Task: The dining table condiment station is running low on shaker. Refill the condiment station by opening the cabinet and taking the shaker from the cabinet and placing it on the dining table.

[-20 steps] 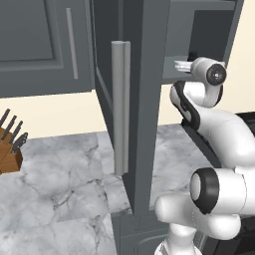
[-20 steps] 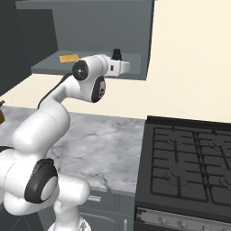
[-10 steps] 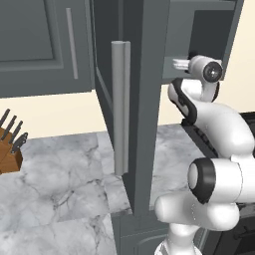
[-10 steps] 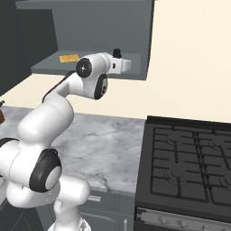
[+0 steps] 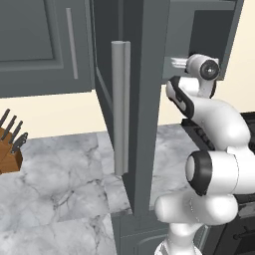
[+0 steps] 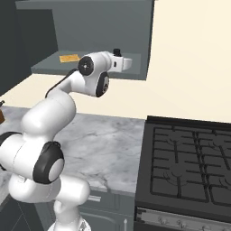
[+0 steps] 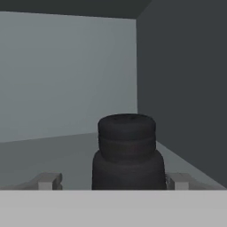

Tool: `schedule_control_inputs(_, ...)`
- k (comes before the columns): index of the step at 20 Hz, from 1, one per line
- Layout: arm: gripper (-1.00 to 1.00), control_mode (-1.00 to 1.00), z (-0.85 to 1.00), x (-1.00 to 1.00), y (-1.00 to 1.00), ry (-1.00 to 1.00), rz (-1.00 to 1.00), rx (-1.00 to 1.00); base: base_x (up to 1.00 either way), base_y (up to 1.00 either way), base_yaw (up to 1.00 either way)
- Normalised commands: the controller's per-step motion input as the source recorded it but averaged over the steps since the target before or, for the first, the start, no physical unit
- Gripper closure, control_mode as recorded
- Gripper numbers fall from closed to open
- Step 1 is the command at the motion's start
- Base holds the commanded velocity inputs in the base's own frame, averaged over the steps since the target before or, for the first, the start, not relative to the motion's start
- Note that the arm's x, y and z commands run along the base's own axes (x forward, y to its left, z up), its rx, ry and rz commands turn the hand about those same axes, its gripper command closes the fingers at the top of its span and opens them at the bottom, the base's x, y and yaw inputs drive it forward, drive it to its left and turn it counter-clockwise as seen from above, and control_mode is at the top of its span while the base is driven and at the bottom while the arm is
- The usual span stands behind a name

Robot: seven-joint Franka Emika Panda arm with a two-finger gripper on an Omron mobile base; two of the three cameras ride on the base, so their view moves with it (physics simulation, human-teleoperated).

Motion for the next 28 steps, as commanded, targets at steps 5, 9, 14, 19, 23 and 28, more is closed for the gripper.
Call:
schedule_control_inputs(5, 1.00, -1.00, 0.00, 0.24, 0.00, 0.01, 0.00, 0.00, 0.00, 0.00, 0.00)
schedule_control_inputs(9, 1.00, -1.00, 0.00, 0.18, 0.00, 0.00, 0.00, 0.00, 0.00, 0.00, 0.00)
schedule_control_inputs(14, 1.00, -1.00, 0.00, 0.02, 0.00, 0.00, 0.00, 0.00, 0.00, 0.00, 0.00)
schedule_control_inputs(19, 1.00, -1.00, 0.00, -0.01, 0.00, 0.00, -0.01, 0.00, 0.00, 0.00, 0.00)
schedule_control_inputs(23, 1.00, -1.00, 0.00, -0.47, 0.00, -0.11, 0.00, 0.00, 0.00, 0.00, 0.00)
schedule_control_inputs(28, 1.00, -1.00, 0.44, -0.96, -0.01, -0.20, 0.00, 0.00, 0.00, 0.00, 0.00)
